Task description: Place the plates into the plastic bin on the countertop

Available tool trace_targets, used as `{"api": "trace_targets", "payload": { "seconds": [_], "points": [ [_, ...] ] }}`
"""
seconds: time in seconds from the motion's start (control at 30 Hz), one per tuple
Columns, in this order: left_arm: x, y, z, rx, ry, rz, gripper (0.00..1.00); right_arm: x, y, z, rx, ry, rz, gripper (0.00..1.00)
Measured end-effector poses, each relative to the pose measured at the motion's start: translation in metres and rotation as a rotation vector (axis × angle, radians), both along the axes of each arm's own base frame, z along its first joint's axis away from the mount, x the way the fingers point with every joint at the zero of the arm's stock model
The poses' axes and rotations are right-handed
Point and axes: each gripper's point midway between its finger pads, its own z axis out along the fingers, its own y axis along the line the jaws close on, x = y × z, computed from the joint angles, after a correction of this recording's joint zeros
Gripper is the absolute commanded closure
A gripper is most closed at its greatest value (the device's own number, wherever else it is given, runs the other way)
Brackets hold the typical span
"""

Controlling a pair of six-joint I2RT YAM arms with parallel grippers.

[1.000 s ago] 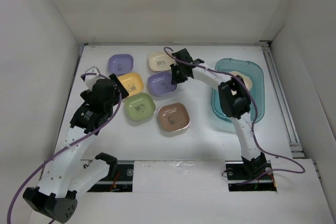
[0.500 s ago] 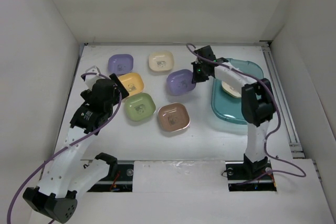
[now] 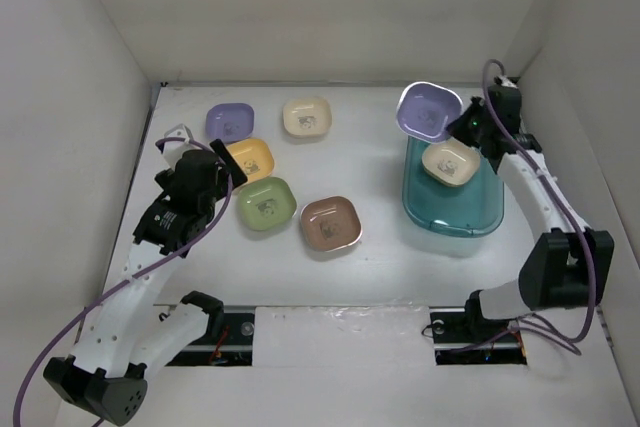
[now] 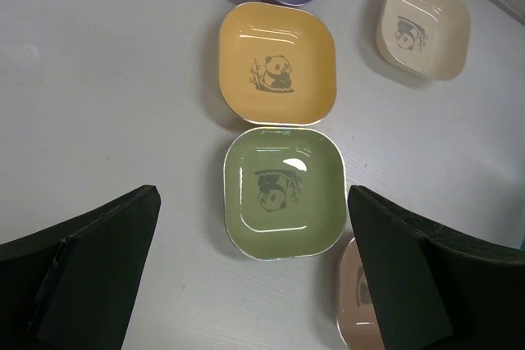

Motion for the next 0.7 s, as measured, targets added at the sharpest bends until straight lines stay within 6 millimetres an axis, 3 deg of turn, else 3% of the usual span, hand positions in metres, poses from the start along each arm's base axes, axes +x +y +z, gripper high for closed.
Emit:
{"api": "trace_targets", "payload": {
  "seconds": [0.17, 0.27, 0.6, 0.7],
  "points": [
    [0.001, -0.003, 0.001, -0.007, -0.004, -0.017, 0.0, -0.041, -0.089, -0.042, 0.075, 0.067, -0.327, 1.0],
    [0.002, -0.005, 0.002, -0.009, -0.007, -0.026, 0.0, -0.06, -0.122, -0.06, 0.094, 0.099, -0.453, 1.0],
    [0.001, -0.007, 0.002, -0.01, -0.007, -0.044, 0.0, -0.052, -0.125, -0.068, 0.111, 0.096, -0.466, 0.98],
    [0.0, -0.007, 0.004, -0.012, -0.013, -0.044, 0.0, -0.051, -0.125, -0.073, 0.112, 0.107, -0.466, 0.87]
  ]
}}
